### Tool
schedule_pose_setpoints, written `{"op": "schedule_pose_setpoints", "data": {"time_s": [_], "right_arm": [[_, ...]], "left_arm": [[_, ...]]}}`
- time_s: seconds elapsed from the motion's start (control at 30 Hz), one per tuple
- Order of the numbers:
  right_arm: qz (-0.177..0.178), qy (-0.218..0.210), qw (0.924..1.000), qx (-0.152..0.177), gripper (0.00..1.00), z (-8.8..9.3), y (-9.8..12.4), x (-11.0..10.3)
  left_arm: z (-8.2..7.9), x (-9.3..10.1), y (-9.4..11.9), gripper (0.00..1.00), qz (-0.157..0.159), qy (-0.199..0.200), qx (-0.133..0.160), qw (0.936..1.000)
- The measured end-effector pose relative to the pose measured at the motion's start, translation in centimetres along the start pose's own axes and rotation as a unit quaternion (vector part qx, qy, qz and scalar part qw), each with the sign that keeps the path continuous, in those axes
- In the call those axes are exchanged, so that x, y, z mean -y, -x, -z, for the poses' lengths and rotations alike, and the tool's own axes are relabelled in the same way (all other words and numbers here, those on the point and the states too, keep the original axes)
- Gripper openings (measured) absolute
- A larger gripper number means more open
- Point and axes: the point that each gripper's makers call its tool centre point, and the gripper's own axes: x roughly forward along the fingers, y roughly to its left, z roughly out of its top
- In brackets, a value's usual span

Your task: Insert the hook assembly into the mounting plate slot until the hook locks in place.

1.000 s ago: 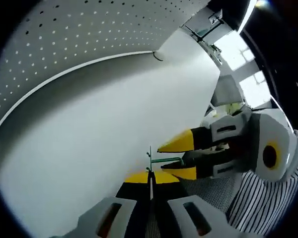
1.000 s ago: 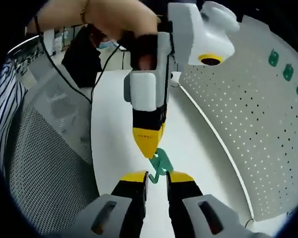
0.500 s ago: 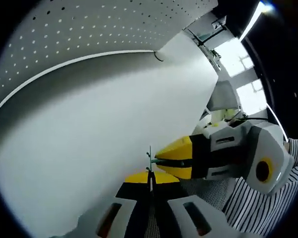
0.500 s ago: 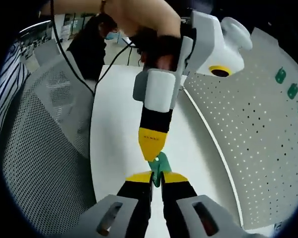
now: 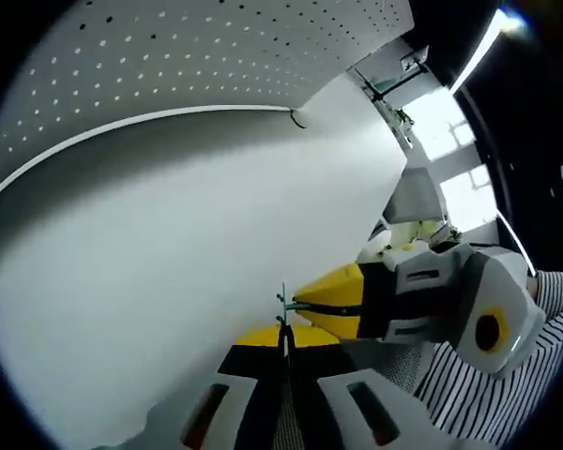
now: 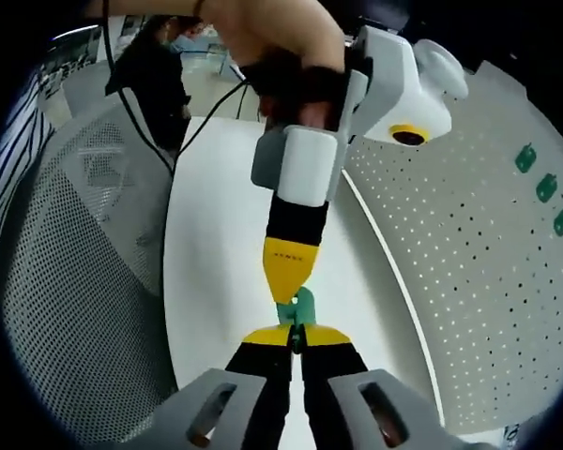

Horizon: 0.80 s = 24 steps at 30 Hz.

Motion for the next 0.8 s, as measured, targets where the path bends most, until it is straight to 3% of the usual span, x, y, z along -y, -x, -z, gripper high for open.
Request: {"op": "schedule_pose_setpoints", "data": {"time_s": [0.3,0.43,0.6,0.73,0.8], "right_arm": [[0.002,-0.001,0.9998,0.021,0.0,-1.7,1.0,0.7],[0.0,-0.01,0.9999,0.014,0.0,-1.5,1.0,0.8],[-0.007,-0.072,0.9972,0.022,0.0,-1.4,1.3,0.9],[-0.006,-0.137,0.9894,0.046,0.0,-2.1,1.8,1.5],[-0.007,-0.172,0.9833,0.06,0.0,-2.6,2.2,1.9]], "left_arm": [[-0.5,0.8,1.6,0.03,0.009,-0.027,0.041,0.9987],[-1.1,0.7,2.5,0.12,0.004,-0.03,0.068,0.9972],[-2.2,1.1,3.6,0.3,0.005,-0.047,0.115,0.9922],[-2.8,1.5,4.7,0.44,-0.003,-0.065,0.157,0.9854],[-2.8,1.6,5.1,0.47,-0.003,-0.07,0.163,0.9841]]}}
